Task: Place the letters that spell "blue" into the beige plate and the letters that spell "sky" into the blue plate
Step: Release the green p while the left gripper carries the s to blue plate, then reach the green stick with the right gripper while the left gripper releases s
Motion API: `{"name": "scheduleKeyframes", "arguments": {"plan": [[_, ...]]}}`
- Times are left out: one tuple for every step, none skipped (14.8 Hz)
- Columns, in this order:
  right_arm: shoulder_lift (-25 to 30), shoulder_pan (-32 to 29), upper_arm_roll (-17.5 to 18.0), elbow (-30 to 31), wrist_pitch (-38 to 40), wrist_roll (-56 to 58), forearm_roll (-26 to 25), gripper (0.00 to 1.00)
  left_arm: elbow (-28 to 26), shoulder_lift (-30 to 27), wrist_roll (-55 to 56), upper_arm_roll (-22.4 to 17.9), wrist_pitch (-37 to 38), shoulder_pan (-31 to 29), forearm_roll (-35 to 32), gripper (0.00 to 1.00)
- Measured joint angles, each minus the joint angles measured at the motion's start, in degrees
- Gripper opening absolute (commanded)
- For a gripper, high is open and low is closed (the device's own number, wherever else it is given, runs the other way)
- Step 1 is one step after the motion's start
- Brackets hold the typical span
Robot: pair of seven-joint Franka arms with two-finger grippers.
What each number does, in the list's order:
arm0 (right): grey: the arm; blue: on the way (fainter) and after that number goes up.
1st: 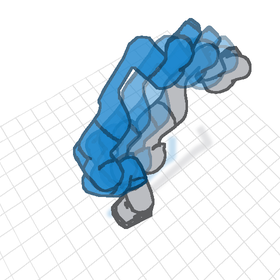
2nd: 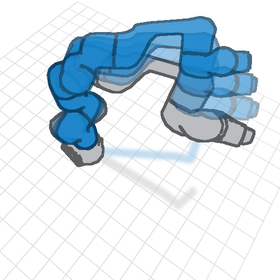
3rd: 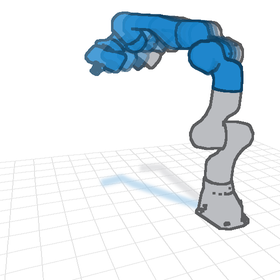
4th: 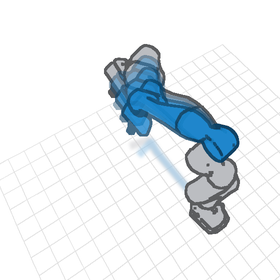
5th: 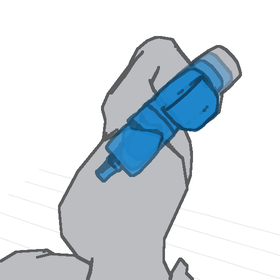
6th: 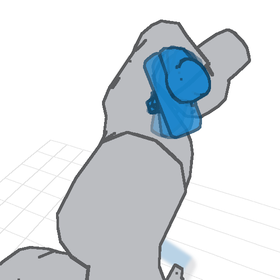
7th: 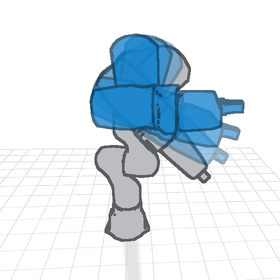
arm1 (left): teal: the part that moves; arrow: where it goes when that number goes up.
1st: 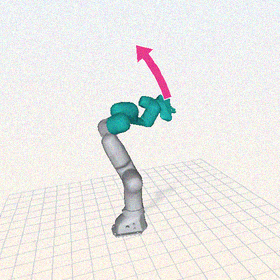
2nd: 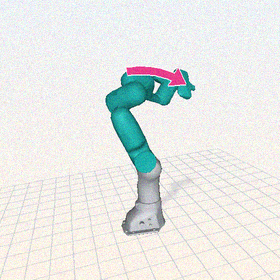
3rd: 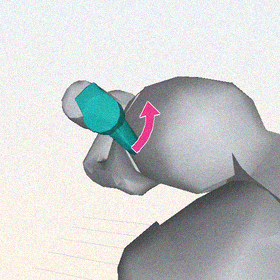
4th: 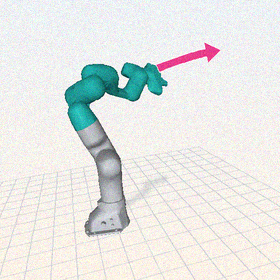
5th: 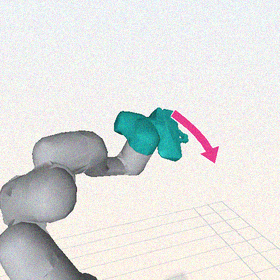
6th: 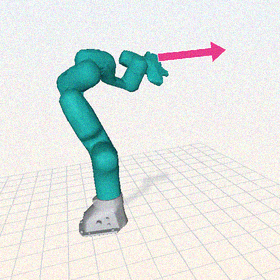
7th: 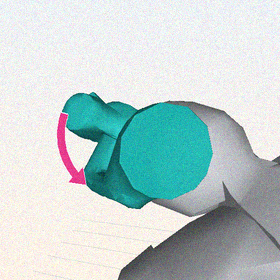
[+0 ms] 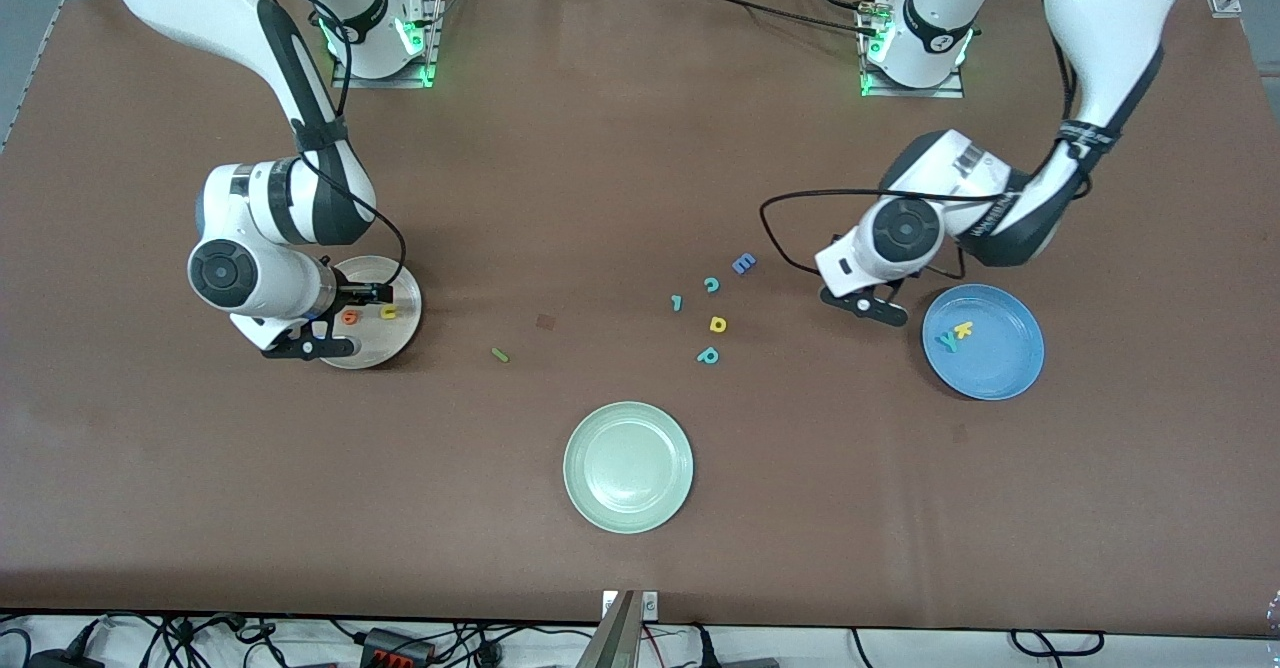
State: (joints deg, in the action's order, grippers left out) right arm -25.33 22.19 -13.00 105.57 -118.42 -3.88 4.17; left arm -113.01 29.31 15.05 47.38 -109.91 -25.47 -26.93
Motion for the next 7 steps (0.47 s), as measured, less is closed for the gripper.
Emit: {"name": "scheduleKeyframes", "arguments": {"plan": [[-0.2,1.0,0.2,-2.9,0.9,-0.7,0.0,1.00,1.2,0.1,-3.9,-1.4,0.1,-1.0,0.0,0.13],[-0.9,2.1,0.4,-5.3,1.2,-1.4,0.0,1.00,2.4,0.4,-8.2,-3.4,0.1,-1.6,0.0,0.13],[-2.3,3.1,0.7,-7.4,1.3,-1.8,0.2,1.00,3.7,0.9,-12.2,-5.5,0.1,-2.0,-0.2,0.14],[-4.2,4.2,1.2,-9.6,1.3,-2.1,0.7,1.00,5.1,1.5,-15.9,-7.4,0.1,-2.4,-0.7,0.15],[-6.4,5.3,1.8,-11.7,1.2,-2.3,1.7,1.00,6.4,2.3,-19.1,-9.2,0.0,-2.6,-1.7,0.16],[-8.6,6.5,2.0,-13.5,1.1,-2.4,2.5,1.00,7.6,3.3,-21.6,-10.7,0.0,-2.8,-2.5,0.25],[-10.4,7.7,2.3,-15.2,1.0,-2.3,2.8,1.00,8.5,4.3,-23.6,-11.9,-0.2,-2.9,-2.8,0.61]]}}
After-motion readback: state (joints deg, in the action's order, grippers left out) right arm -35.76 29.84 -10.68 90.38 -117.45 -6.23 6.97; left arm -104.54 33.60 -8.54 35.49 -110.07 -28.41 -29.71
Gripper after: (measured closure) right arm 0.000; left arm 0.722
